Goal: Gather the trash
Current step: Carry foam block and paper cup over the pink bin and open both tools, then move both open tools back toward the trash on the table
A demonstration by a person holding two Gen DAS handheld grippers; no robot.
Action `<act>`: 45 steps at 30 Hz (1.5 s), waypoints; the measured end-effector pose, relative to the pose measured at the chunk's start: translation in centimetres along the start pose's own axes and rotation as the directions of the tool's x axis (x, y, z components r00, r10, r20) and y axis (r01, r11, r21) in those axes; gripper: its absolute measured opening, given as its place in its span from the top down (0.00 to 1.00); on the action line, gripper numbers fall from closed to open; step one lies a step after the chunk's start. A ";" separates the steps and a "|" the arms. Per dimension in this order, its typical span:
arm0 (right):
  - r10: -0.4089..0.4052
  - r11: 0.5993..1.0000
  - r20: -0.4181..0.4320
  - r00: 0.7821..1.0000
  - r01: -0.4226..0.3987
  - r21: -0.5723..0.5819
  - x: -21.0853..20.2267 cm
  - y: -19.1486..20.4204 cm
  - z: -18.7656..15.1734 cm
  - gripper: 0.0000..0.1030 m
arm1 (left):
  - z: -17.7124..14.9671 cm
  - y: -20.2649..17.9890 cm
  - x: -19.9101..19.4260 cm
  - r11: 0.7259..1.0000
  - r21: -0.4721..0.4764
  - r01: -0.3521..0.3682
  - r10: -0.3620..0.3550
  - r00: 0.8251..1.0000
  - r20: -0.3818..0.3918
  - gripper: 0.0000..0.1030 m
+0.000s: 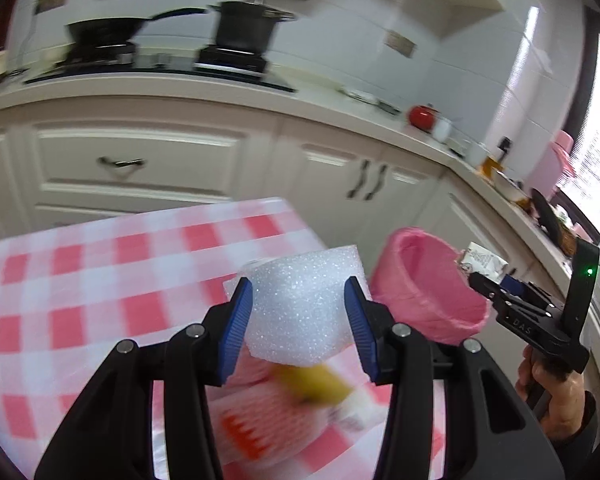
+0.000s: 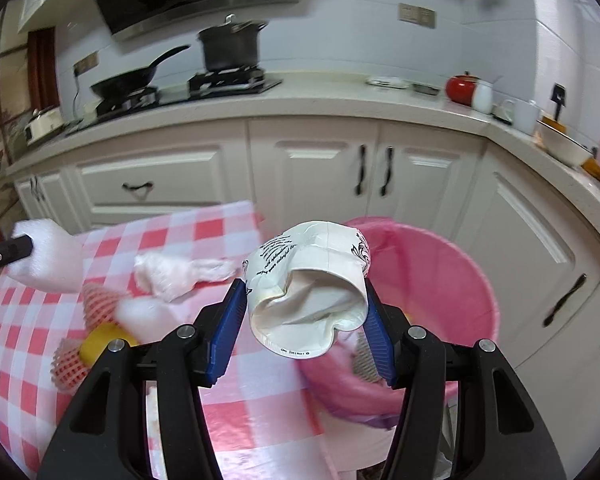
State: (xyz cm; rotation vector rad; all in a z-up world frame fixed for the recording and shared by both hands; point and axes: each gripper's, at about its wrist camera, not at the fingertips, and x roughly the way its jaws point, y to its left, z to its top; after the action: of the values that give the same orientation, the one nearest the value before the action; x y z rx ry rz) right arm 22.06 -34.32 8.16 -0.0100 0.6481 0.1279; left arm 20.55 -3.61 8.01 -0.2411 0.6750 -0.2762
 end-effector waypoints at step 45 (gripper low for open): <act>-0.104 0.983 0.130 0.986 0.082 0.164 -3.6 -4.7 -2.6 0.18 | -1.8 -2.8 2.3 0.997 0.077 -0.022 0.022 1.000 0.009 0.26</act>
State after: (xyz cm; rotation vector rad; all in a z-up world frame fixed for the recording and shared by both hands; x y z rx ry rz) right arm 18.23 -39.53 8.10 0.1203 0.5163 -0.0139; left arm 20.58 -7.18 6.18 -0.1609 0.6570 -0.2794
